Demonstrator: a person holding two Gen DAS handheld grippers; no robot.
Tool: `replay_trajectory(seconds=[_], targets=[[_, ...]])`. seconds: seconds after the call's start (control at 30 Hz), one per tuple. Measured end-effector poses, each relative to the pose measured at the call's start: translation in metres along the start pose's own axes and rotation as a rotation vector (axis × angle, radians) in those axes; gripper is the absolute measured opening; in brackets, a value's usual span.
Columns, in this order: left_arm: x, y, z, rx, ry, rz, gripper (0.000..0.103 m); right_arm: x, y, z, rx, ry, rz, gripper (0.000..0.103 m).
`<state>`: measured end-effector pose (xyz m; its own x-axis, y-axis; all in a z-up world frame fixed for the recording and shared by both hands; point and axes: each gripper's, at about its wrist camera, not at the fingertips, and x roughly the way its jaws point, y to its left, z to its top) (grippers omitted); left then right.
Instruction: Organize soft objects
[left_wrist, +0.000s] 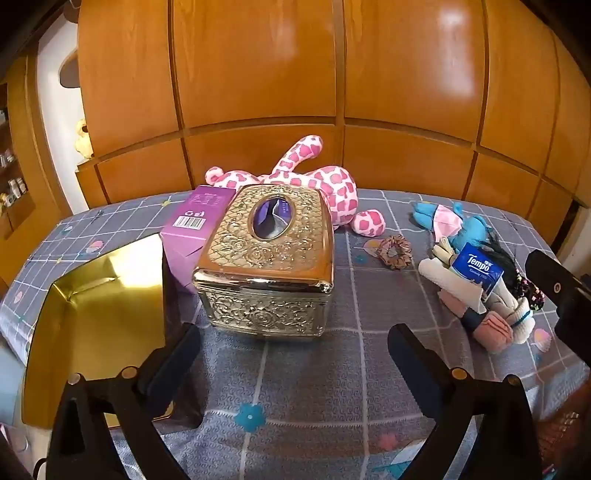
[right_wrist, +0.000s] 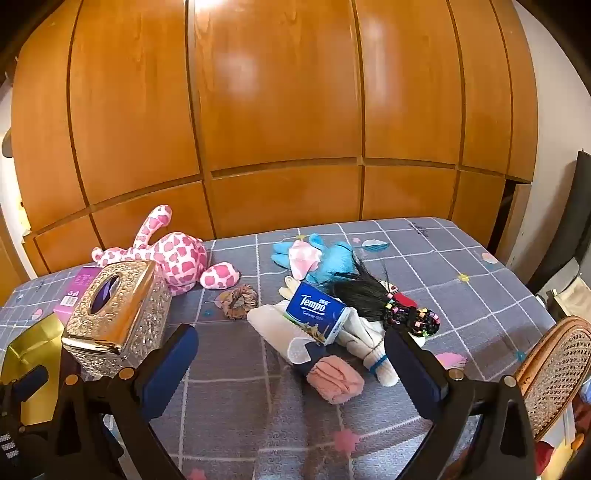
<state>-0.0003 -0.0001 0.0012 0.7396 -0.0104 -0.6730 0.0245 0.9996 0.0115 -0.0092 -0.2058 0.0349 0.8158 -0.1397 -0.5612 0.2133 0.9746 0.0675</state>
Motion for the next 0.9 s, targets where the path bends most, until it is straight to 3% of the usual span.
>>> replay_trajectory(seconds=[0.9], targets=[[-0.002,0.015,-0.004,-0.029,0.007,0.027,0.102,0.001,0.011,-0.006,-0.032,0.003,0.01,0.103]])
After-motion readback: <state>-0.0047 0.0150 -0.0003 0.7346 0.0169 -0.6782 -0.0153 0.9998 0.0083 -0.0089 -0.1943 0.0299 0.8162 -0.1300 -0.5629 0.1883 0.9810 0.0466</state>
